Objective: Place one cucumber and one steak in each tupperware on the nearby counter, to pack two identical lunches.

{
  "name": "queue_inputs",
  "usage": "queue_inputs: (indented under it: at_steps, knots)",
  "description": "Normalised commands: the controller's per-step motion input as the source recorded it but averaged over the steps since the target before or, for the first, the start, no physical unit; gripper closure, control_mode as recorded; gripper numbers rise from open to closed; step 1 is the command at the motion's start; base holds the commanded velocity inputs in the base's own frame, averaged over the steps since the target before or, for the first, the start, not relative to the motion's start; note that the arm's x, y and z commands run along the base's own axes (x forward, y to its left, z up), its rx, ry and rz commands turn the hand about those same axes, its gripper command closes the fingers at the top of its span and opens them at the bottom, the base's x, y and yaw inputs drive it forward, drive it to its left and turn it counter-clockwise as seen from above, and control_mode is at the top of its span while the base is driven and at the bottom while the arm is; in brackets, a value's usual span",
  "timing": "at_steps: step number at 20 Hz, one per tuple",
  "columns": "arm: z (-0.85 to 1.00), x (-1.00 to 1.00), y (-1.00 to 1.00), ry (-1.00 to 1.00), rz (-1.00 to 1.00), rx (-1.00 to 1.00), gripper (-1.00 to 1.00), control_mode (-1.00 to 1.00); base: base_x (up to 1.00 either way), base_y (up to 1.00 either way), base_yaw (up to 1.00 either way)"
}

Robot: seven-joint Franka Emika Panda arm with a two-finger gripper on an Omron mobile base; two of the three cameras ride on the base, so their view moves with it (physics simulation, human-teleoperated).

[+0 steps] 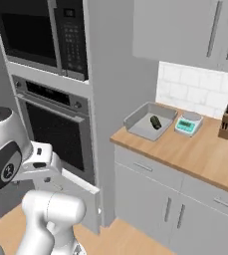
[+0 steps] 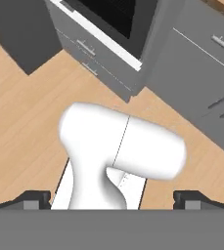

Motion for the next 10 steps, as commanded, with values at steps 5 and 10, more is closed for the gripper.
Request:
queue_inputs:
  at_steps: [5,10]
  knots:
    - [0.00,0.00,0.00,0.00,0.00,0.00,-1.00,1.00,-0.56,0.70,0.54]
    - [0.00,0.00,0.00,0.00,0.00,0.00,-1.00,1.00,-0.04,0.67,0.67]
